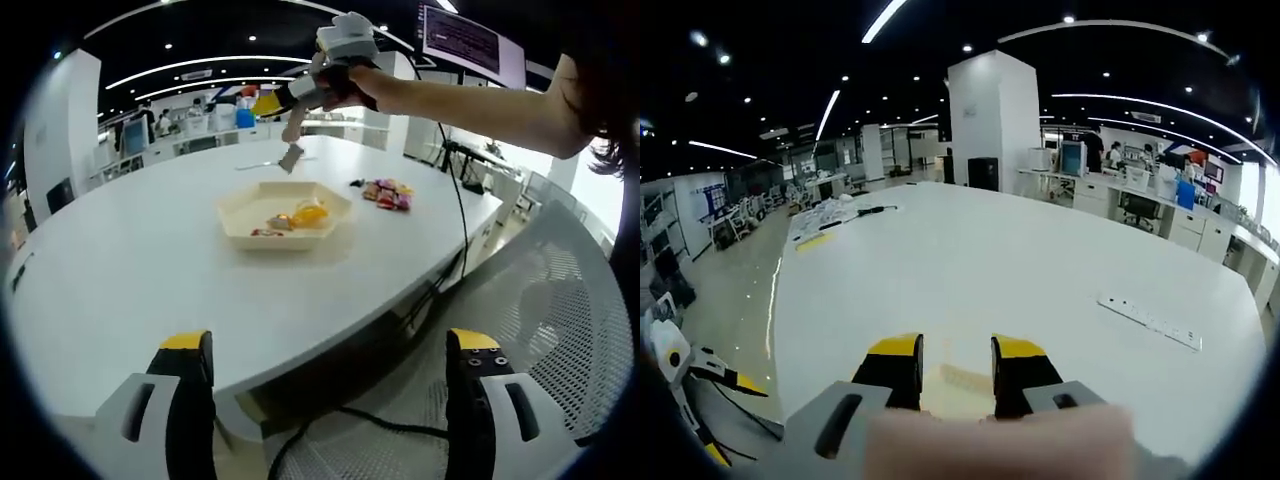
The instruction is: Place the target food into the container with the food tongs after gripping and lifting it, then release it inside without dropping or visibly crushing the food.
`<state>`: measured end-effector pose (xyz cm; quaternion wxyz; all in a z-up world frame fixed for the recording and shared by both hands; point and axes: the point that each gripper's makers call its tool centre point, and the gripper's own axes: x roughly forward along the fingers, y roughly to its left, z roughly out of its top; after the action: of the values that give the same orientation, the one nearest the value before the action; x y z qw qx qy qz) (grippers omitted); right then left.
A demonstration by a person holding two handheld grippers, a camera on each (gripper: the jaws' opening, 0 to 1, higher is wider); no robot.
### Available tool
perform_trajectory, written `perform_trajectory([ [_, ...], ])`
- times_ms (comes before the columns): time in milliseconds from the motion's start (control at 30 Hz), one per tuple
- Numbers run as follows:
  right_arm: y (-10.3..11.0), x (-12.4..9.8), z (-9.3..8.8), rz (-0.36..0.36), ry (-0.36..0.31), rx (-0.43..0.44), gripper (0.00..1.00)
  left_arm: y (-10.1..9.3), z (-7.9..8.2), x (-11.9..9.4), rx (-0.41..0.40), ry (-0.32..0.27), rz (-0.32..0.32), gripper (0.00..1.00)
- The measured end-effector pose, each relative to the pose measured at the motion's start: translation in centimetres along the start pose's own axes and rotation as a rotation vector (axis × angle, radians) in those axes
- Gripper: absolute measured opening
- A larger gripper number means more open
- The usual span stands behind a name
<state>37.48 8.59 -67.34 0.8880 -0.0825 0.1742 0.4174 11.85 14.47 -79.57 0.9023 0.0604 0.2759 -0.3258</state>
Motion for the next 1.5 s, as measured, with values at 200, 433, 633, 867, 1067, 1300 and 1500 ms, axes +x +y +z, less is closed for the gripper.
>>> perform_trajectory([
  [200,-0.1,-0.1,-0.2,0.004,0.016,-0.011,0.29,0.0,0.0,0.0,0.002,0.001,-0.002,0.93],
  [433,-0.9,-1.2,-1.0,-0.002,0.029,0.006,0.30,0.0,-0.1,0.0,0.001,0.005,-0.003,0.93],
  [633,-2.1,-3.0,-1.6,-0.028,0.025,0.017,0.31,-0.1,-0.1,0.0,0.004,0.008,-0.007,0.93],
  [867,-4.4,-6.0,-3.8,-0.088,0.047,0.046,0.31,-0.1,-0.1,0.1,0.004,0.008,-0.007,0.93],
  [1067,-5.8,-8.6,-5.8,-0.136,0.069,0.070,0.31,-0.2,-0.2,0.1,0.006,0.011,-0.010,0.92],
  [1300,-6.9,-11.0,-8.6,-0.178,0.096,0.120,0.31,-0.3,-0.3,0.1,0.007,0.020,-0.017,0.91],
  [1500,-7.7,-12.8,-11.8,-0.223,0.124,0.180,0.31,-0.4,-0.4,0.1,0.006,0.027,-0.020,0.91],
])
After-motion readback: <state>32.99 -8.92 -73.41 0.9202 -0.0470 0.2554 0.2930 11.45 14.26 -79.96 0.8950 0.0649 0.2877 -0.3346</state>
